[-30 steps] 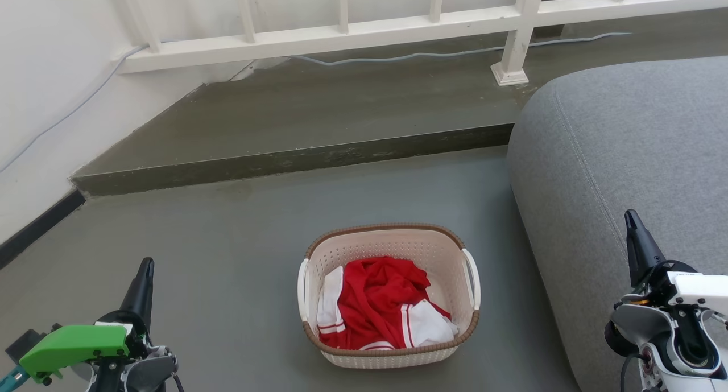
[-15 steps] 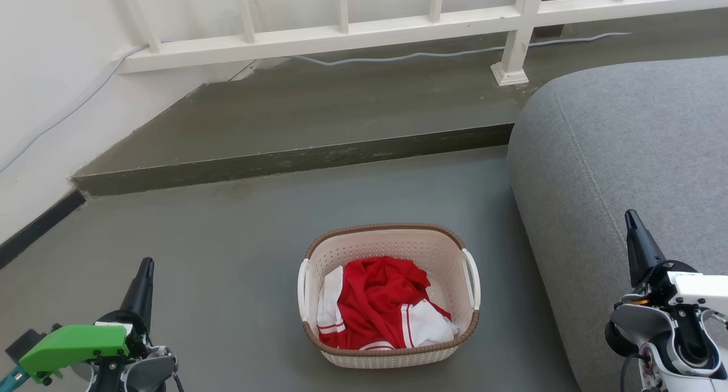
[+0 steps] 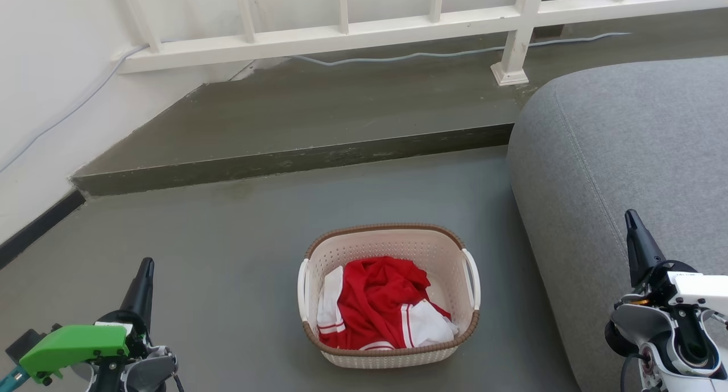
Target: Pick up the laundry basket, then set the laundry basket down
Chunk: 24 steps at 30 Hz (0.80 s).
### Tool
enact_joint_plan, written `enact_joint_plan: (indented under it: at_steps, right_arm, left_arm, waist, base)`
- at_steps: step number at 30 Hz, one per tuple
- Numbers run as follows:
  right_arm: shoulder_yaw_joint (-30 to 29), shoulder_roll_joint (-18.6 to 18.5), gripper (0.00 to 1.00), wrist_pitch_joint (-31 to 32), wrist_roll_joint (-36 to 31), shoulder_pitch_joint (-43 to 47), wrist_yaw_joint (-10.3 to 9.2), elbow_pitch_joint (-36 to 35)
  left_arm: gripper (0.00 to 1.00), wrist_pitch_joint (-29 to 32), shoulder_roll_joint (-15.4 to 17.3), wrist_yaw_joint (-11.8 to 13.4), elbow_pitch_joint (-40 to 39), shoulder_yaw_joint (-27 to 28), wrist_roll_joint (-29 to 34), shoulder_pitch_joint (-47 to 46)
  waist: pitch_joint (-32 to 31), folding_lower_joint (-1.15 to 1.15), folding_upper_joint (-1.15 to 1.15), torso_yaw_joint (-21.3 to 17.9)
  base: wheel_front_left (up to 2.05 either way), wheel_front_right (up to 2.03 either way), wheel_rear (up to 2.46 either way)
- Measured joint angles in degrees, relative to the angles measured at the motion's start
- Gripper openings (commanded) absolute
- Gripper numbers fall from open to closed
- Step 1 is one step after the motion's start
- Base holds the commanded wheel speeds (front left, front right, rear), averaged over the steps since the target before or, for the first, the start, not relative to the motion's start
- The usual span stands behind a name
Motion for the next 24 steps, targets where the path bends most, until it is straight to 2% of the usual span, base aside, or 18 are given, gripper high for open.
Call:
enact_joint_plan:
  at_steps: [24]
  right_arm:
    - [-0.08, 0.07, 0.00, 0.19, -0.01, 0.00, 0.00, 0.00]
  left_arm:
    - [0.00, 0.00, -0.02, 0.00, 0.00, 0.03, 0.00, 0.00]
  waist:
    - [0.00, 0.00, 0.00, 0.00]
  base:
    - [0.00, 0.00, 0.00]
